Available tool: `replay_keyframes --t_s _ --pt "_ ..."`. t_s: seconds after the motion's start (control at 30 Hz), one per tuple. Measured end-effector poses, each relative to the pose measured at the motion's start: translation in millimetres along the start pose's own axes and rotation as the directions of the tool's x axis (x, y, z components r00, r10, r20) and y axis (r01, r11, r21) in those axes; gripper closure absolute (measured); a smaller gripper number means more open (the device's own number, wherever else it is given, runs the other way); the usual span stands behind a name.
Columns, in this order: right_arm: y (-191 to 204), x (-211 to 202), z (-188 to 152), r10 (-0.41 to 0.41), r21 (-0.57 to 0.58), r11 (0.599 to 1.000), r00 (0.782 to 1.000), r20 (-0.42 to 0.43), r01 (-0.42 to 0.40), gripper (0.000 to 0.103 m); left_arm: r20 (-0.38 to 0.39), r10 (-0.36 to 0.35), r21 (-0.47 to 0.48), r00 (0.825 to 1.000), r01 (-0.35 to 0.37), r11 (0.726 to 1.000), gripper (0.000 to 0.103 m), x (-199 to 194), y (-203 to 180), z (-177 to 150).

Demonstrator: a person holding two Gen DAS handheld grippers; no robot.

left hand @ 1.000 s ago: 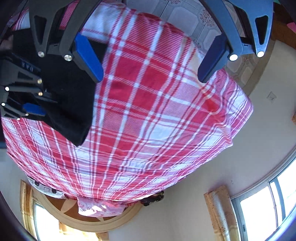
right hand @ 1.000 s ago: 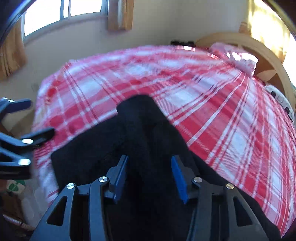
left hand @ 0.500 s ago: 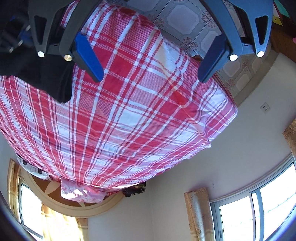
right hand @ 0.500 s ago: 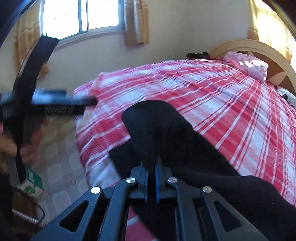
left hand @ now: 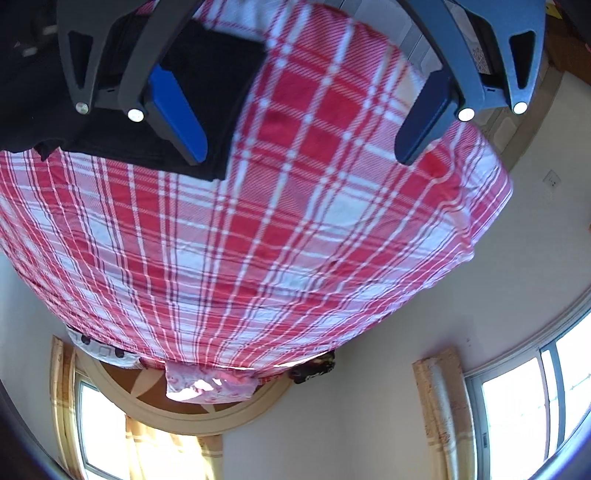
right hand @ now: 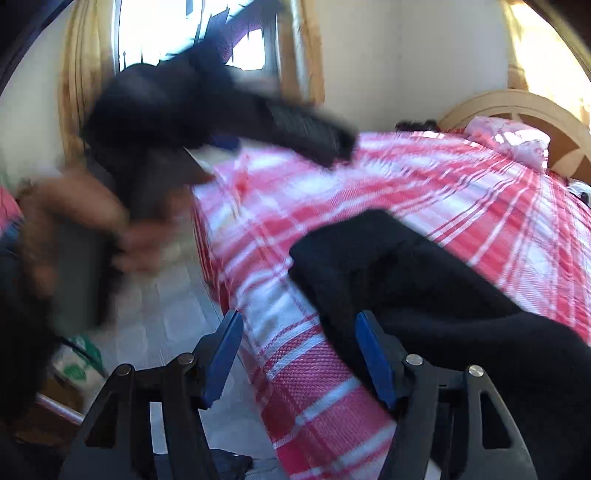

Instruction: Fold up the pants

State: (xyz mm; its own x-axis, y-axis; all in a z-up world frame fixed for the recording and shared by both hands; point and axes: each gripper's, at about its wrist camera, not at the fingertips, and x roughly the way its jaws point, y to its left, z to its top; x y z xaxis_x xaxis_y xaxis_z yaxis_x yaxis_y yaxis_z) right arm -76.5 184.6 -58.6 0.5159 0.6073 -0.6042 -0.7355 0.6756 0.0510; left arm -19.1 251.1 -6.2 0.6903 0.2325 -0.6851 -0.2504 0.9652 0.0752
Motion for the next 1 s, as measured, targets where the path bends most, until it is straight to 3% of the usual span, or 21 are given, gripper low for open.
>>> replay_keyframes --t_s 0.07,0.13,0.23,0.33,0.37,0.43,0.47,0.5,0.57,0.67,0.7,0.73,0.87,0.93,1.0 --pt "-14.2 -30.9 -0.5 -0.090 0.044 0.995 0.993 0.070 0.087 0.038 -0.013 -0.002 0.013 1.000 0.002 1.000 0.000 9.4 -17.5 -2.2" --pt "-41.9 -70.9 -3.3 -0.227 0.125 0.969 0.966 0.123 0.211 0.038 -0.034 -0.024 0.013 0.999 0.024 1.000 0.000 17.0 -28.5 -7.5" --pt "-106.3 -149.1 -25.4 -0.428 0.360 0.863 0.892 0.150 0.354 0.038 -0.053 -0.050 0.026 0.997 0.052 0.998 0.000 26.1 -47.8 -15.8" --pt "-183.5 -236.6 -67.4 -0.598 0.599 0.670 0.797 0.085 0.439 0.038 -0.059 -0.020 0.057 0.998 0.024 0.998 0.000 34.2 -62.4 -24.2" --pt "-212.4 -270.7 -87.4 -0.653 0.668 0.583 0.756 0.047 0.462 0.039 -0.073 -0.020 0.053 0.997 0.023 0.998 0.000 38.3 -64.2 -27.5" --pt "-254.2 -318.7 -118.0 -0.703 0.762 0.464 0.711 0.006 0.452 0.043 -0.116 -0.026 0.026 0.993 0.029 0.999 0.000 47.1 -63.3 -34.4" --pt "-281.0 -350.2 -140.0 -0.729 0.822 0.376 0.684 -0.023 0.428 0.047 -0.128 -0.032 0.007 0.991 0.033 0.999 0.000 50.6 -61.8 -37.8" --pt "-299.0 -369.0 -154.5 -0.742 0.857 0.318 0.669 -0.041 0.405 0.048 -0.119 -0.043 -0.016 0.992 0.041 0.999 0.000 51.0 -59.5 -41.0" --pt "-341.8 -404.8 -186.1 -0.754 0.919 0.207 0.653 -0.068 0.336 0.059 -0.103 -0.062 -0.053 0.993 0.057 0.997 0.000 51.0 -55.5 -43.6" --pt "-387.4 -435.3 -218.9 -0.767 0.953 0.105 0.633 -0.106 0.286 0.065 -0.102 -0.094 -0.103 0.990 0.084 0.991 0.000 55.3 -50.5 -47.5" --pt "-401.4 -439.6 -227.3 -0.760 0.959 0.092 0.641 -0.106 0.268 0.065 -0.102 -0.098 -0.120 0.990 0.085 0.989 0.000 56.3 -50.3 -48.0" --pt "-413.9 -441.2 -233.6 -0.763 0.963 0.066 0.635 -0.121 0.263 0.065 -0.104 -0.094 -0.122 0.990 0.081 0.989 0.000 56.5 -51.3 -47.8" --pt "-456.6 -438.7 -240.2 -0.741 0.966 0.027 0.654 -0.153 0.256 0.064 -0.110 -0.043 -0.072 0.993 0.035 0.997 0.000 56.5 -61.2 -43.3" --pt "-470.4 -433.0 -241.1 -0.727 0.962 0.019 0.664 -0.174 0.273 0.064 -0.110 -0.025 -0.059 0.994 0.018 0.998 0.000 57.0 -63.7 -42.3" --pt "-483.3 -421.8 -239.3 -0.717 0.942 0.002 0.658 -0.232 0.335 0.065 -0.111 -0.018 -0.060 0.994 0.012 0.998 0.000 57.2 -63.8 -42.1"
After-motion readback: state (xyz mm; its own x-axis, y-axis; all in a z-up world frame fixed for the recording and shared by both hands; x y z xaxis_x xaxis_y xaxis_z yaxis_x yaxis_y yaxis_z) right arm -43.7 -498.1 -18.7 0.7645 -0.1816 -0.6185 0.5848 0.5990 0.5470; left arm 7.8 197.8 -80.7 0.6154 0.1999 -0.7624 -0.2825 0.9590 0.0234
